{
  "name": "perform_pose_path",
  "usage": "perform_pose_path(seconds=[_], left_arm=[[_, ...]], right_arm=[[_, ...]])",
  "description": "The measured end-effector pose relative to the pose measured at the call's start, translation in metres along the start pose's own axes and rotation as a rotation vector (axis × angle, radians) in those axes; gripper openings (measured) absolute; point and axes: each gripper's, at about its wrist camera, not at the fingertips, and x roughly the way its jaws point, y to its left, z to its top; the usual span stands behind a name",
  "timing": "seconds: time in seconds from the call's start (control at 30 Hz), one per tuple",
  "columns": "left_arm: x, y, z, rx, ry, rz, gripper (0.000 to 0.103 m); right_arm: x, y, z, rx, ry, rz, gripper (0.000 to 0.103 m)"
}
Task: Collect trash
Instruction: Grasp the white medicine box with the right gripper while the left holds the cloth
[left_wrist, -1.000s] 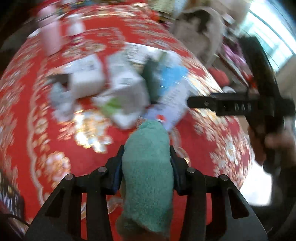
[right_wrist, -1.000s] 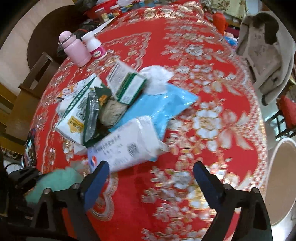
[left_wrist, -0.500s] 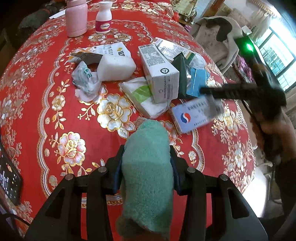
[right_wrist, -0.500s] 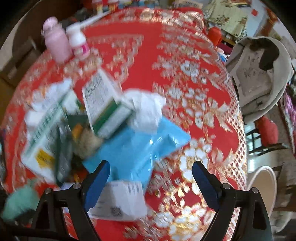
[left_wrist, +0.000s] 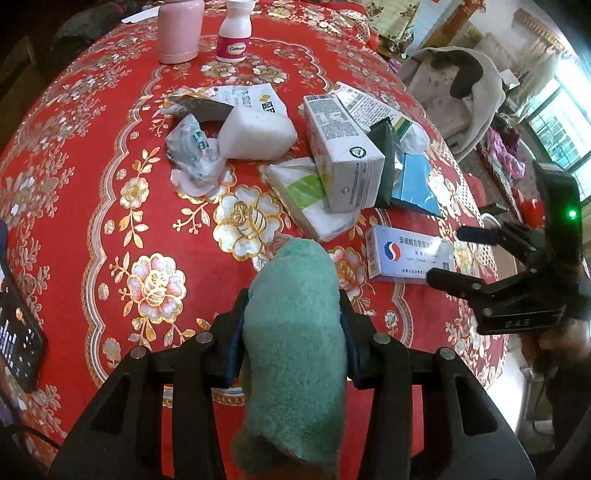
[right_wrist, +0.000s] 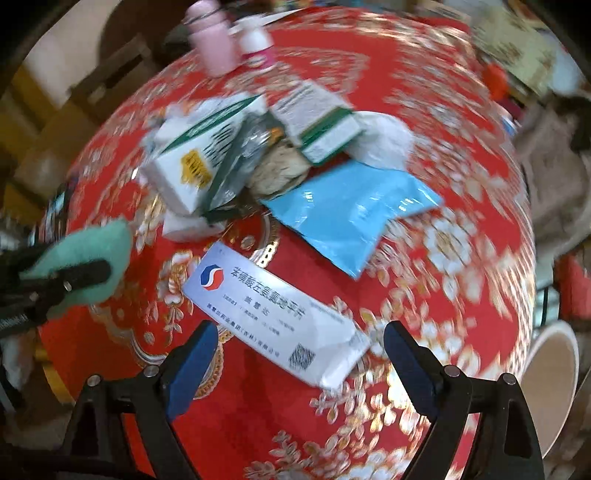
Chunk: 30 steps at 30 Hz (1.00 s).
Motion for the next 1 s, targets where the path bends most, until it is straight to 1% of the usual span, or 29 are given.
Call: perform_pose_path(seconds=[0.03, 0.13, 0.27, 0.33, 0.37, 0.4, 0.43, 0.47, 0.5, 0.57, 0.63, 0.7, 0.77, 0.83, 0.9, 0.93, 0.97, 1.0], left_arm=[[-0.001, 0.0, -0.002, -0.004, 0.0, 0.001, 0.041], [-0.002, 0.002, -0.003, -0.013, 0.001, -0.007, 0.041], [-0.003, 0.002, -0.005, -0.024, 0.002, -0.011, 0.041], [-0.003, 0.003, -0.006, -0.027, 0.001, -0.015, 0.041], [-0.002, 0.002, -0.005, -0.028, 0.0, -0.016, 0.041], [-0.002, 0.002, -0.004, -0.028, -0.002, -0.015, 0.041], [-0.002, 0.002, -0.004, -0.028, -0.004, -0.014, 0.041], [-0.001, 0.002, -0.003, -0.03, -0.005, -0.014, 0.041], [-0.001, 0.003, -0.003, -0.032, -0.005, -0.015, 0.041], [0.0, 0.004, -0.002, -0.036, -0.003, -0.017, 0.041], [0.002, 0.005, -0.001, -0.036, -0.001, -0.014, 0.041], [0.003, 0.005, 0.0, -0.035, 0.004, -0.013, 0.041], [0.004, 0.007, 0.0, -0.036, 0.009, -0.014, 0.041], [0.004, 0.007, -0.001, -0.036, 0.01, -0.013, 0.041], [0.004, 0.007, -0.001, -0.035, 0.012, -0.01, 0.041], [0.003, 0.006, -0.001, -0.034, 0.012, -0.009, 0.041], [0.003, 0.005, -0.001, -0.032, 0.012, -0.009, 0.041], [0.002, 0.003, -0.002, -0.031, 0.01, -0.009, 0.041]], right_arm=[[0.002, 0.003, 0.002, -0.043, 0.0, 0.009, 0.09], [0.008, 0.009, 0.007, -0.147, -0.006, -0.006, 0.09], [0.03, 0.005, 0.016, -0.185, 0.05, 0.051, 0.09], [0.034, 0.009, 0.017, -0.199, 0.063, 0.036, 0.09], [0.035, 0.011, 0.014, -0.194, 0.072, 0.024, 0.087], [0.037, 0.014, 0.01, -0.178, 0.09, 0.011, 0.082], [0.034, 0.018, 0.006, -0.161, 0.085, 0.004, 0.075], [0.031, 0.02, 0.002, -0.144, 0.085, 0.015, 0.067], [0.027, 0.024, -0.002, -0.115, 0.092, 0.05, 0.064], [0.024, 0.029, -0.006, -0.063, 0.087, 0.077, 0.063], [0.022, 0.033, -0.006, -0.033, 0.054, 0.056, 0.063], [0.021, 0.039, -0.003, -0.013, 0.029, 0.058, 0.065], [0.025, 0.047, 0.003, -0.021, 0.026, 0.065, 0.07], [0.03, 0.057, 0.013, -0.056, 0.006, 0.028, 0.07], [0.039, 0.062, 0.024, -0.063, 0.002, 0.031, 0.07], [0.04, 0.062, 0.026, -0.055, -0.001, 0.041, 0.069], [0.042, 0.061, 0.026, -0.04, -0.004, 0.048, 0.061], [0.042, 0.06, 0.025, -0.025, -0.014, 0.046, 0.06]])
